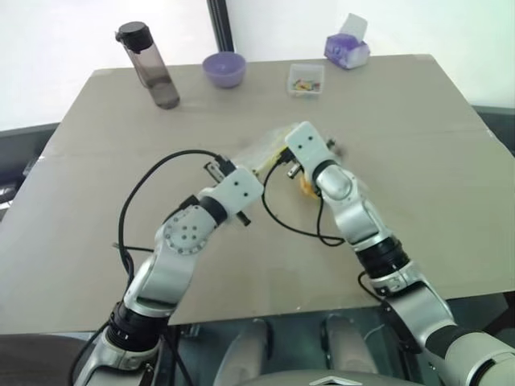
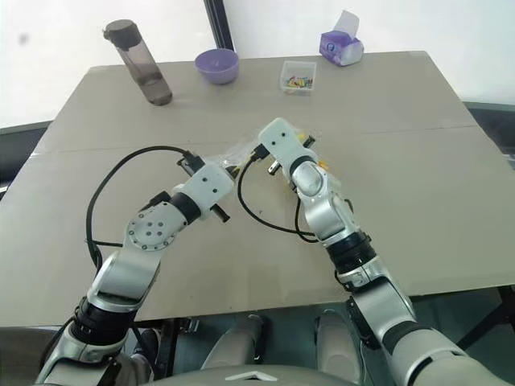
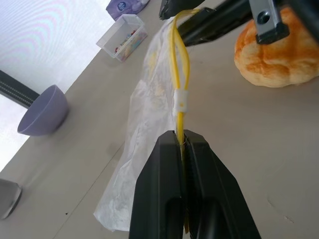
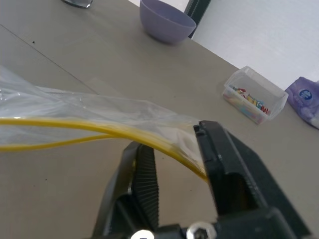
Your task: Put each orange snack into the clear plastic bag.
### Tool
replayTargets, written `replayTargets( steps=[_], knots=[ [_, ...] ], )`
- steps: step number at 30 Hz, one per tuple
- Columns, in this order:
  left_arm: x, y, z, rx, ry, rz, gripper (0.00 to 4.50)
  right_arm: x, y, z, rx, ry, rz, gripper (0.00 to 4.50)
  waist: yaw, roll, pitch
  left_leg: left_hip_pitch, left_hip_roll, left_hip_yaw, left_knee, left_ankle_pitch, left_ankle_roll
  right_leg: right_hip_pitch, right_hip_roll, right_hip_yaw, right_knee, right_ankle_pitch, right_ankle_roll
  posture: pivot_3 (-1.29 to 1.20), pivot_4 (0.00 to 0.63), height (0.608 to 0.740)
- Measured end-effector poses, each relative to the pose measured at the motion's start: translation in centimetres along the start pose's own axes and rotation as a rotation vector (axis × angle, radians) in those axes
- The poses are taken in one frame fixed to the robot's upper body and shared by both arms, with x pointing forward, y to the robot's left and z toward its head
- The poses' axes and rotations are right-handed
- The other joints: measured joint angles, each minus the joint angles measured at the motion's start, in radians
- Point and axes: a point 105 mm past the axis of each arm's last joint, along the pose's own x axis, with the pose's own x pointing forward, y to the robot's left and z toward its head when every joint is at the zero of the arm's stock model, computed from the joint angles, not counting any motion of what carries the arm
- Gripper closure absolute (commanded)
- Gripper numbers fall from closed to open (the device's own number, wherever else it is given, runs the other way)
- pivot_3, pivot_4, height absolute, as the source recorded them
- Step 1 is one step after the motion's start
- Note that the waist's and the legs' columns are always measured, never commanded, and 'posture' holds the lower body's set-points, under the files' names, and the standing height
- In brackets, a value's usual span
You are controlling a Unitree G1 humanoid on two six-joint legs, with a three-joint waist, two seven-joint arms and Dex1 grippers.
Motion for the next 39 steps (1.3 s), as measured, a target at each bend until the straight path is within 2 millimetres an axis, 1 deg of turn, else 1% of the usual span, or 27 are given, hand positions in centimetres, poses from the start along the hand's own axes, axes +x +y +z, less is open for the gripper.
replayTargets(
  steps=[5,7,10,11,12,13,14,15,17,20,21,25,28,31,34,39],
  knots=[
    [0.0,0.2,0.0,0.006,0.001,0.012,4.5,-0.6,0.1,-1.0,0.091,0.029,0.04,1.56,-0.001,0.0,0.0,0.0,0.0,0.0,0.0,0.0,0.0,0.0,0.0,0.0,0.0,0.0,0.0,0.0,0.15,0.74],
    [0.0,0.2,-0.1,0.007,0.001,0.014,4.5,-1.0,-0.1,-1.3,0.191,0.042,0.051,1.56,-0.001,0.0,0.0,0.0,0.0,0.0,0.0,0.0,0.0,0.0,0.0,0.0,0.0,0.0,0.0,0.0,0.15,0.74],
    [-0.1,0.3,-0.1,0.008,-0.001,0.019,4.5,-1.8,-0.4,-1.2,0.312,0.037,0.085,1.56,0.0,0.0,0.0,0.0,0.0,0.0,0.0,0.0,0.0,0.0,0.0,0.0,0.0,0.0,0.0,0.0,0.15,0.74],
    [-0.1,0.4,-0.1,0.008,0.0,0.022,4.5,-2.2,-0.5,-1.3,0.36,0.035,0.102,2.16,0.001,0.0,0.0,0.0,0.0,0.0,0.0,0.0,0.0,0.0,0.0,0.0,0.0,0.0,0.0,0.0,0.15,0.74],
    [-0.1,0.4,-0.2,0.008,0.001,0.023,4.5,-2.5,-0.4,-1.4,0.382,0.036,0.113,2.44,0.0,0.0,0.0,0.0,0.0,0.0,0.0,0.0,0.0,0.0,0.0,0.0,0.0,0.0,0.0,0.0,0.15,0.74],
    [-0.1,0.4,-0.1,0.008,-0.001,0.023,4.5,-2.7,-0.4,-1.5,0.396,0.04,0.122,2.89,0.0,0.0,0.0,0.0,0.0,0.0,0.0,0.0,0.0,0.0,0.0,0.0,0.0,0.0,0.0,0.0,0.15,0.74],
    [-0.1,0.4,-0.1,0.008,-0.001,0.023,4.5,-2.9,-0.5,-1.7,0.403,0.044,0.128,3.19,0.001,0.0,0.0,0.0,0.0,0.0,0.0,0.0,0.0,0.0,0.0,0.0,0.0,0.0,0.0,0.0,0.15,0.74],
    [-0.1,0.4,-0.2,0.008,0.001,0.023,4.5,-3.3,-0.8,-2.0,0.436,0.049,0.134,3.85,0.001,0.0,0.0,0.0,0.0,0.0,0.001,0.0,0.0,0.0,0.0,0.0,0.0,0.0,0.0,0.0,0.15,0.74],
    [-0.1,0.4,-0.2,0.009,0.002,0.024,4.5,-3.7,-1.4,-1.9,0.504,0.04,0.138,4.43,0.0,0.0,0.0,0.0,0.0,0.0,0.001,0.0,0.0,0.0,0.0,0.0,0.0,0.0,0.0,0.0,0.15,0.74],
    [-0.1,0.4,-0.2,0.01,0.002,0.025,4.5,-4.4,-1.3,-0.5,0.622,-0.009,0.202,4.43,-0.001,0.0,0.0,0.0,0.0,0.0,0.0,0.0,0.0,0.0,0.0,0.0,0.0,0.0,0.0,0.0,0.15,0.74],
    [-0.1,0.4,-0.2,0.011,0.003,0.025,4.5,-4.5,-1.2,-0.3,0.627,-0.015,0.21,4.43,-0.001,0.0,0.0,0.0,0.0,0.0,0.001,0.0,0.0,0.0,0.0,0.0,0.0,0.0,0.0,0.0,0.15,0.74],
    [-0.1,0.4,-0.2,0.009,0.002,0.025,4.5,-4.8,0.3,1.5,0.673,-0.056,0.316,4.43,0.0,0.0,0.0,0.0,0.0,0.0,0.001,0.0,0.0,0.0,0.0,0.0,0.0,0.0,0.0,0.0,0.15,0.74],
    [-0.1,0.4,-0.2,0.008,0.003,0.025,4.5,-5.0,1.3,2.6,0.671,-0.078,0.371,4.43,0.001,0.0,0.0,0.0,0.0,0.0,0.001,0.0,0.0,0.0,0.0,0.0,0.0,0.0,0.001,0.0,0.15,0.74],
    [-0.1,0.3,-0.2,0.005,0.002,0.025,4.5,-4.9,1.8,3.2,0.668,-0.09,0.393,4.43,0.001,0.0,0.0,0.0,0.0,0.0,0.001,0.0,0.0,0.0,0.0,0.0,0.0,0.0,0.001,0.0,0.15,0.74],
    [0.0,0.3,-0.2,0.001,0.0,0.025,4.5,-4.8,1.9,3.8,0.671,-0.107,0.404,4.43,0.001,0.0,0.0,0.0,0.0,0.0,0.001,0.0,0.0,0.0,0.0,0.0,0.001,0.0,0.001,0.0,0.15,0.74],
    [-0.1,0.2,-0.2,-0.002,0.001,0.022,4.5,-4.5,2.2,3.7,0.681,-0.101,0.409,4.43,0.001,0.0,0.0,0.0,0.0,0.0,0.001,0.0,0.0,0.0,0.0,0.0,0.001,0.0,0.001,0.0,0.15,0.74]
  ],
)
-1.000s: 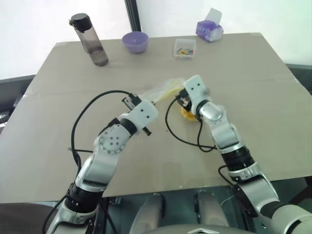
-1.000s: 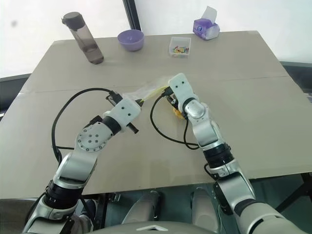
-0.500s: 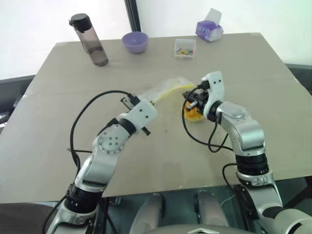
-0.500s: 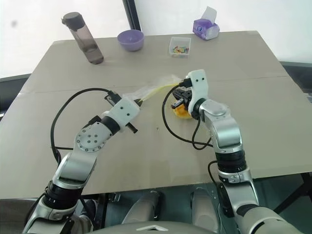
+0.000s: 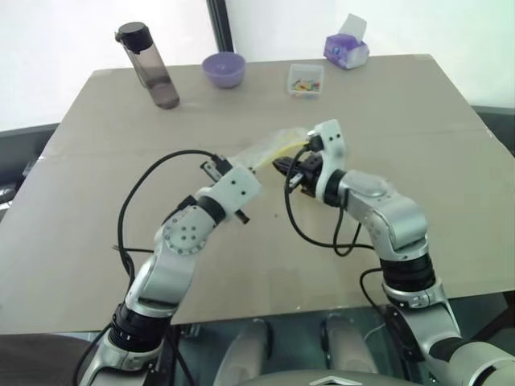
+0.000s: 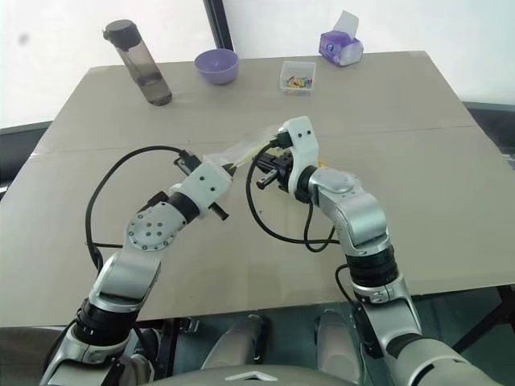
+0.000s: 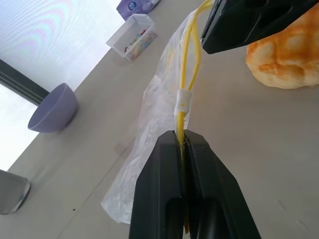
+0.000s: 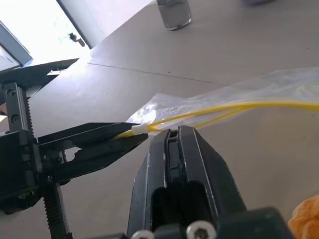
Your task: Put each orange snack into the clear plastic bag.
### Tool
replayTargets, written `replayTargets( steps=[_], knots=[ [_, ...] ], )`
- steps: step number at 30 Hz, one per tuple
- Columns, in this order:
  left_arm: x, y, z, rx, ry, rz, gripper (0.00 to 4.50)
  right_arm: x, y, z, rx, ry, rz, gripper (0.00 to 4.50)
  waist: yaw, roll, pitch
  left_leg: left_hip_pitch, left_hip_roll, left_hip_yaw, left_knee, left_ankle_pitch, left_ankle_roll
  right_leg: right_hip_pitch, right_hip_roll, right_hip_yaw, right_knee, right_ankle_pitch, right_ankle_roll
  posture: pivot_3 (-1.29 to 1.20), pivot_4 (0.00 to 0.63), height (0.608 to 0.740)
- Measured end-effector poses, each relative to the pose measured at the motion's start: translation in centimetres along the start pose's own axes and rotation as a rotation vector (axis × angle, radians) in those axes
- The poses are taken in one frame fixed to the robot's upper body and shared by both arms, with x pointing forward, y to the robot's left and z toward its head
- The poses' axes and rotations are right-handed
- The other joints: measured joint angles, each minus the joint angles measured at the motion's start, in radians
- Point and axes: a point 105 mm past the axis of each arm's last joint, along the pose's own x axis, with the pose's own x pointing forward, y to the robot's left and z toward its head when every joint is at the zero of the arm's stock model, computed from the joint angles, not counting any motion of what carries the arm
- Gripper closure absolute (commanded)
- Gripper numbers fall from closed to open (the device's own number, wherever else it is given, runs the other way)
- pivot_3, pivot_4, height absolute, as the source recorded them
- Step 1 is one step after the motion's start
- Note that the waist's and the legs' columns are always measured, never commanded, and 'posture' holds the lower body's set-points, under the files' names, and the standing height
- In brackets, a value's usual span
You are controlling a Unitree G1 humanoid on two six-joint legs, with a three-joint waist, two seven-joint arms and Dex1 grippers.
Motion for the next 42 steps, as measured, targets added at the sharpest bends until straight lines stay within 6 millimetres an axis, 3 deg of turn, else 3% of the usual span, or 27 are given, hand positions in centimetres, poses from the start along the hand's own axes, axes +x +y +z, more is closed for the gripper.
replayTargets(
  steps=[9,19,32,42],
  knots=[
    [-0.1,-0.3,-0.1,-0.002,0.003,-0.013,4.5,0.7,0.3,0.3,-0.001,-0.009,0.008,4.43,0.0,0.0,0.0,0.0,0.0,0.0,0.0,0.0,0.0,0.0,0.0,0.0,0.0,0.0,0.0,0.0,0.15,0.74],
    [-0.1,-1.1,-0.2,-0.017,0.001,-0.037,4.5,1.2,-0.4,-1.2,0.037,0.042,-0.013,4.43,0.0,0.0,0.0,0.0,0.0,0.0,0.0,0.0,0.0,0.0,0.0,0.0,0.0,0.0,0.0,0.0,0.15,0.74],
    [-0.1,-0.9,-0.1,-0.021,-0.002,-0.028,4.5,-0.1,0.6,-0.8,0.043,0.006,0.115,4.43,0.0,0.0,0.0,0.0,0.0,0.0,0.0,0.0,0.0,0.0,0.0,0.0,0.0,0.0,0.0,0.0,0.15,0.74],
    [0.0,-0.9,0.0,-0.027,-0.008,-0.028,4.5,0.1,-0.5,-1.5,0.093,0.021,0.039,4.43,0.001,0.0,0.0,0.0,0.0,0.0,0.0,0.0,0.0,0.0,0.0,0.0,0.0,0.0,0.0,0.0,0.15,0.74]
  ],
)
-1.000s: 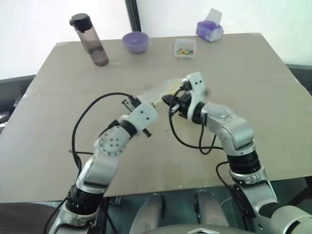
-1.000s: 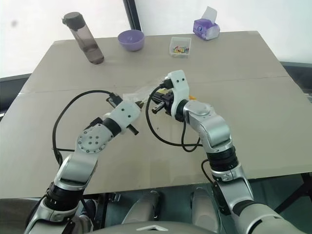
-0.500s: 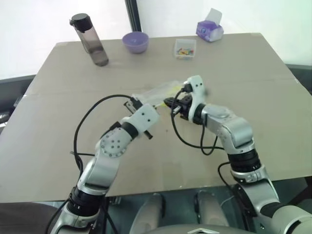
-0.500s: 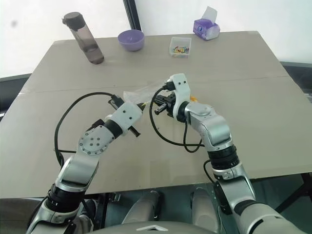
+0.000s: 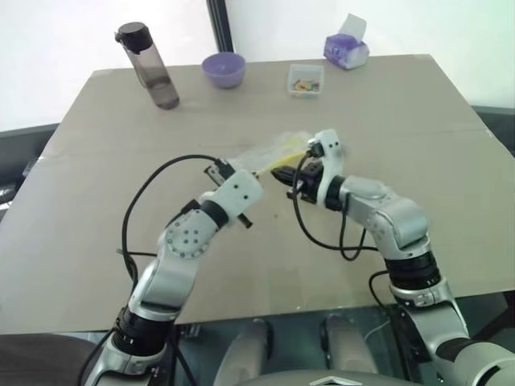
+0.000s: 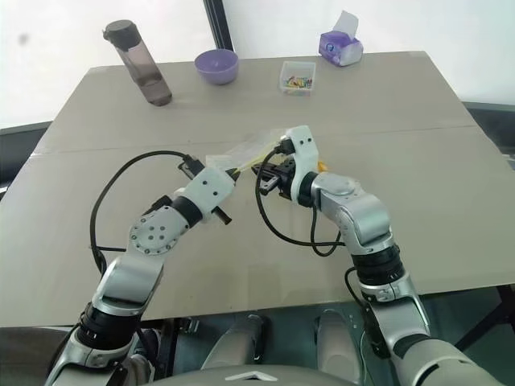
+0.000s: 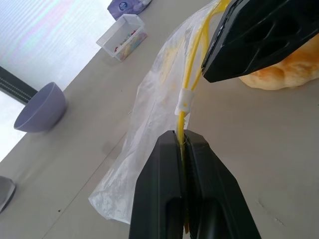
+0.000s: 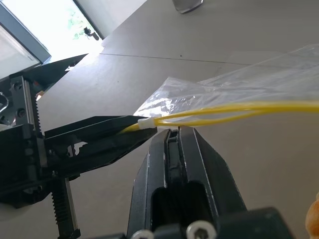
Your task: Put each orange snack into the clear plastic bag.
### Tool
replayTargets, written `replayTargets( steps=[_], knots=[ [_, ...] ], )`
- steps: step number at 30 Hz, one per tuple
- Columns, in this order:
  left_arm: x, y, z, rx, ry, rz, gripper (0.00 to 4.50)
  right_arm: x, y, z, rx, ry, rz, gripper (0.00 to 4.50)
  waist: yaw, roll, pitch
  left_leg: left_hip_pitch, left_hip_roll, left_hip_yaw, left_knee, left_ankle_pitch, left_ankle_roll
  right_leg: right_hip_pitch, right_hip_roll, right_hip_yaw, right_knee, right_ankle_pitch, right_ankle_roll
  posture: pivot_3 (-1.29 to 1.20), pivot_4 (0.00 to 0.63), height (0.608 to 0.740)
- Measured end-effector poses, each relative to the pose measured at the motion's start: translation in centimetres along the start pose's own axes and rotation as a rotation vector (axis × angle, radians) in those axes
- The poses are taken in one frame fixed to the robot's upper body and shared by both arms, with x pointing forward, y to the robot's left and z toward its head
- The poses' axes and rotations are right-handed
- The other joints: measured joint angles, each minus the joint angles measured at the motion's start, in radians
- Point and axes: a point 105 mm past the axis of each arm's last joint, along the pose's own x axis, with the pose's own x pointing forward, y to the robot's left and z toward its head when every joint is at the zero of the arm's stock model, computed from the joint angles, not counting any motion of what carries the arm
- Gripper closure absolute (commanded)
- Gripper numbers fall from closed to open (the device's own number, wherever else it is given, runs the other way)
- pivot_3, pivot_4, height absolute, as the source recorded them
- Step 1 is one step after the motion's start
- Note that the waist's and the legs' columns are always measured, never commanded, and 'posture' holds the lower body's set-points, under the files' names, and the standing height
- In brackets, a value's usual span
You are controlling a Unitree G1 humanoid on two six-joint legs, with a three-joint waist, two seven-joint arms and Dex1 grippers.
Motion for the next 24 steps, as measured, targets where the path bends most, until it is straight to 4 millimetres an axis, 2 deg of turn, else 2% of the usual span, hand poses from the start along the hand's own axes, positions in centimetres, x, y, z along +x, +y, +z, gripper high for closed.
replayTargets(
  steps=[9,24],
  knots=[
    [0.0,-0.02,0.0,0.0,0.0,-0.001,4.5,-0.08,-0.44,0.29,0.016,-0.011,-0.018,4.43,0.0,0.0,0.0,0.0,0.0,0.0,0.0,0.0,0.0,0.0,0.0,0.0,0.0,0.0,0.0,0.0,0.15,0.74],
    [-0.01,0.01,-0.03,0.003,0.002,0.0,4.5,-0.31,0.17,0.38,0.042,-0.016,0.048,4.43,0.0,0.0,0.0,0.0,0.0,0.0,0.0,0.0,0.0,0.0,0.0,0.0,0.0,0.0,0.0,0.0,0.15,0.74]
  ],
)
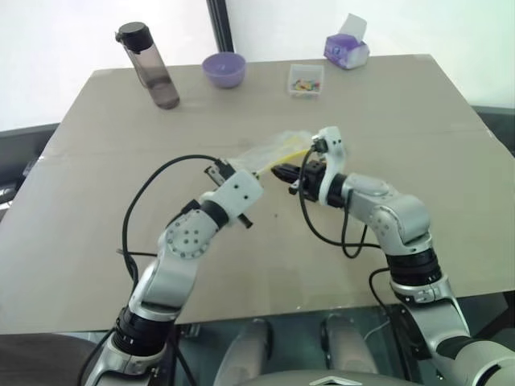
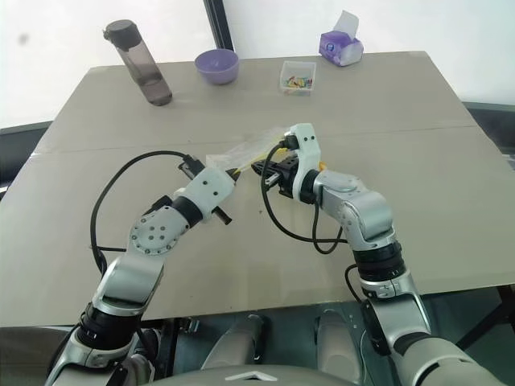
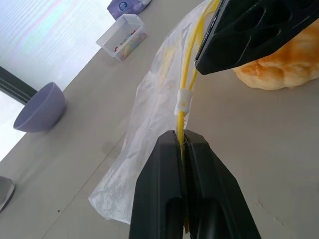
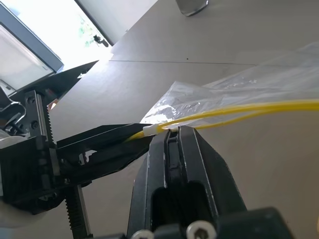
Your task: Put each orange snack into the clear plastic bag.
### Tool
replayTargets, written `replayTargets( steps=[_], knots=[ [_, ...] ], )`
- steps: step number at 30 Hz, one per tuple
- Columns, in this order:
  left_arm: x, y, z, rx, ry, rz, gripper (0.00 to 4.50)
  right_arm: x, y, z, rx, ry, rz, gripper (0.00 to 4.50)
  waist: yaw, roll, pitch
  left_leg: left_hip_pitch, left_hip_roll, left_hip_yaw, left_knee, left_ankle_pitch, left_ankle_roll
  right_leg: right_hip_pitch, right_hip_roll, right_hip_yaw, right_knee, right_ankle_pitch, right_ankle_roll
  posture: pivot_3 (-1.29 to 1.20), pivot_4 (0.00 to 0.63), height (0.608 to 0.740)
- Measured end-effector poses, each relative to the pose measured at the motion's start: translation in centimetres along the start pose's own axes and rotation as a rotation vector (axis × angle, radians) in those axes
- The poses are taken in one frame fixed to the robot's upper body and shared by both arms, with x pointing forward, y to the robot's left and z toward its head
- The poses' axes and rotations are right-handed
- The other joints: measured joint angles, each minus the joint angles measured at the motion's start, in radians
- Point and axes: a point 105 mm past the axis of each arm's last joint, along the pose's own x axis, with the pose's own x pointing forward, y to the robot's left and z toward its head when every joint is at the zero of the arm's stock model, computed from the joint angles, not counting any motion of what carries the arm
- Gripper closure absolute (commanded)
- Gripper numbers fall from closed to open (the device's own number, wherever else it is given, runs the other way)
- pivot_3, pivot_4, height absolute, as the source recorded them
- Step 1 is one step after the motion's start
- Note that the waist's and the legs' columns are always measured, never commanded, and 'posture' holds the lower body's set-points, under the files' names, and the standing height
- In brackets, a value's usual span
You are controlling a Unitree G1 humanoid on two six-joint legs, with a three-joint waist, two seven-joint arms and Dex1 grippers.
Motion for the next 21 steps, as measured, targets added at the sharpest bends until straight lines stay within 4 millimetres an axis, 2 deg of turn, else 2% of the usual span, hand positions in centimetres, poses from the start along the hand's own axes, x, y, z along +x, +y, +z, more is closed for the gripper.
replayTargets(
  steps=[12,21],
  knots=[
    [0.0,-0.1,0.0,-0.001,0.001,-0.007,4.5,0.3,0.0,0.3,0.019,-0.012,-0.021,4.43,0.0,0.0,0.0,0.0,0.0,0.0,0.0,0.0,0.0,0.0,0.0,0.0,0.0,0.0,0.0,0.0,0.15,0.74],
    [-0.1,-0.6,0.1,-0.008,-0.004,-0.021,4.5,0.3,-1.1,-0.6,0.028,0.024,-0.081,4.43,0.0,0.0,0.0,0.0,0.0,0.0,0.0,0.0,0.0,0.0,0.0,0.0,0.0,0.0,0.0,0.0,0.15,0.74]
  ],
)
